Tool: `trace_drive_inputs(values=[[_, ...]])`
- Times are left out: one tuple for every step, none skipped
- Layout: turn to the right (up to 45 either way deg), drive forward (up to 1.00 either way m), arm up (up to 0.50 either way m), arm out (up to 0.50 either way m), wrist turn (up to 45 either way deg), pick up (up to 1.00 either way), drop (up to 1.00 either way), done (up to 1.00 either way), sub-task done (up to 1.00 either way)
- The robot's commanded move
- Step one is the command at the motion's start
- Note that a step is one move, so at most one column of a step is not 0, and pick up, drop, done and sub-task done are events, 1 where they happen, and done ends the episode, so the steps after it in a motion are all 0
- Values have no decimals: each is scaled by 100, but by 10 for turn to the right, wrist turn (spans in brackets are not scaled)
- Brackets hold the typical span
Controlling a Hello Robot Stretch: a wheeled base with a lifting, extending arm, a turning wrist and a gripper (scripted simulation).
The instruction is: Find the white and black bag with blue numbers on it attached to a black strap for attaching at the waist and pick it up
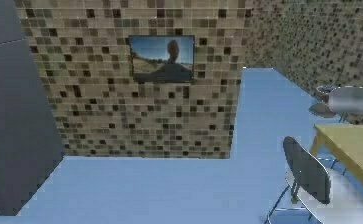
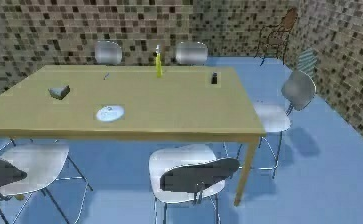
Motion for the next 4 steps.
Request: trace_drive_inputs(values=[[-420,0,0,0,0,0,0,0,0],[0,45,0,0,0,0,0,0,0],[-390,0,0,0,0,0,0,0,0],[0,100,0,0,0,0,0,0,0]])
